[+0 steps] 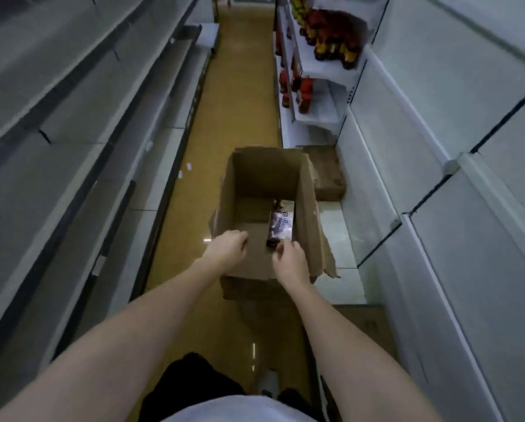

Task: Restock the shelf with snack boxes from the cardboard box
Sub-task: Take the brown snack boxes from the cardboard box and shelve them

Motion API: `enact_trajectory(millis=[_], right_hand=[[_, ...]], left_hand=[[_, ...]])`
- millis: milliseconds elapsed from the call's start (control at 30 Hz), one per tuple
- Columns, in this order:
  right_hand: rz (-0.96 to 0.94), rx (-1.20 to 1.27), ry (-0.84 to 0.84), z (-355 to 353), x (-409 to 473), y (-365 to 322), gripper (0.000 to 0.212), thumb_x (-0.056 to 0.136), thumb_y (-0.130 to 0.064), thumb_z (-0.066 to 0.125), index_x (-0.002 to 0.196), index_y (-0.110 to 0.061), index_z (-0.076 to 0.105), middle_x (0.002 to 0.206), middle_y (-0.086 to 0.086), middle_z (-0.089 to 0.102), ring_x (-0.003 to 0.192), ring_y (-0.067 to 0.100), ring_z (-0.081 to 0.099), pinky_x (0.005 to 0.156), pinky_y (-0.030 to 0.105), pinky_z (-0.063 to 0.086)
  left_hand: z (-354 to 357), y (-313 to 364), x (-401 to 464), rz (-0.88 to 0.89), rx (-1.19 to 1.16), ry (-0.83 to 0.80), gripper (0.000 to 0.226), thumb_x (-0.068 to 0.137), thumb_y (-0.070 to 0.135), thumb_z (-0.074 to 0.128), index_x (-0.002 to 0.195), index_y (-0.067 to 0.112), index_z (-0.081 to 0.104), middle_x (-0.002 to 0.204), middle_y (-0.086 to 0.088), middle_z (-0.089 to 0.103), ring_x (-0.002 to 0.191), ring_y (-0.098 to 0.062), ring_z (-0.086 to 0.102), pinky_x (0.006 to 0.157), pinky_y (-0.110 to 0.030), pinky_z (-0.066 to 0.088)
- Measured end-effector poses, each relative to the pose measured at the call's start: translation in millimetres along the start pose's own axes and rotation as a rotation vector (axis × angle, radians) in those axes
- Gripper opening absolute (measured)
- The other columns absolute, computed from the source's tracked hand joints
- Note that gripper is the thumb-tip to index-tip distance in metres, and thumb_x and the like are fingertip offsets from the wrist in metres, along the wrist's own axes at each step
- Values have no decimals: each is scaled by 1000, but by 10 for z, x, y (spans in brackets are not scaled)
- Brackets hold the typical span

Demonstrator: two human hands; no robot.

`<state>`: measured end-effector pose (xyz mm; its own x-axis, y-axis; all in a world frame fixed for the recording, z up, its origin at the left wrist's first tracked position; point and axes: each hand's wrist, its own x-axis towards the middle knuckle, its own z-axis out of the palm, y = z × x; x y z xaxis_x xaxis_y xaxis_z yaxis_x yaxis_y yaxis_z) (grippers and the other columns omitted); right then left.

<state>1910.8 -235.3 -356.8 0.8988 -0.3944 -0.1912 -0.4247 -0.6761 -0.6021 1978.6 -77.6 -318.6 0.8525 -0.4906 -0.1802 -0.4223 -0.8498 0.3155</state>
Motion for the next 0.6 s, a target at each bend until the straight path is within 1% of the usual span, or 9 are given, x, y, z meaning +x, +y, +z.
enact_trajectory(millis=[67, 167, 267, 333, 400, 467, 533, 600], right_hand=[[45, 21, -5, 58, 265, 19, 28, 97, -25, 58, 125, -20, 56, 123, -1, 55, 110, 16, 56, 95, 34, 52], [133, 30, 4, 194, 648, 110, 40, 97, -28, 58, 135, -20, 51, 129, 2, 54, 118, 19, 55, 99, 37, 51], [272, 38, 38, 373, 1060, 199, 37, 96, -29, 58, 132, -19, 53, 126, 3, 55, 115, 20, 55, 97, 35, 51], [372, 56, 47, 532, 1345, 248, 36, 96, -29, 57, 130, -15, 53, 125, 7, 55, 115, 24, 54, 96, 39, 50], [480, 106, 62, 718, 1608, 284, 36, 94, -25, 57, 127, -10, 53, 124, 12, 54, 116, 31, 53, 96, 42, 47], [604, 175, 77, 924, 1858, 302, 36, 92, -21, 57, 126, -8, 53, 126, 15, 52, 119, 34, 50, 98, 42, 43], [698, 241, 63, 1132, 2121, 311, 40, 92, -20, 59, 129, -6, 51, 131, 17, 50, 125, 35, 45, 102, 41, 38], [767, 268, 65, 1325, 2388, 367, 45, 91, -21, 61, 130, -4, 50, 132, 18, 50, 127, 36, 44, 103, 40, 35]], left_hand=[[23, -31, 355, 23, 42, -38, 23, 96, 21, 50, 116, 14, 60, 112, -4, 63, 103, -24, 61, 87, -42, 54], [117, -84, 969, 111, 141, -118, 27, 95, 18, 50, 120, 14, 57, 117, -6, 60, 110, -27, 57, 90, -41, 51], [194, -88, 1686, 275, 264, -205, 35, 94, 16, 49, 128, 15, 53, 124, -8, 58, 115, -28, 52, 92, -38, 46], [268, -64, 2216, 363, 324, -264, 39, 93, 18, 50, 133, 16, 50, 128, -8, 56, 118, -28, 50, 94, -38, 43], [405, -33, 2718, 441, 380, -350, 45, 93, 21, 54, 137, 15, 46, 136, -9, 51, 125, -29, 46, 100, -39, 39], [598, -28, 3129, 527, 427, -457, 52, 92, 26, 58, 140, 14, 42, 140, -9, 48, 127, -30, 44, 103, -40, 39], [827, -75, 3457, 628, 498, -541, 60, 89, 30, 61, 142, 14, 38, 143, -10, 45, 128, -30, 42, 102, -41, 39], [1059, -145, 3739, 679, 543, -632, 67, 88, 26, 63, 147, 14, 32, 148, -9, 39, 134, -30, 37, 105, -42, 37]])
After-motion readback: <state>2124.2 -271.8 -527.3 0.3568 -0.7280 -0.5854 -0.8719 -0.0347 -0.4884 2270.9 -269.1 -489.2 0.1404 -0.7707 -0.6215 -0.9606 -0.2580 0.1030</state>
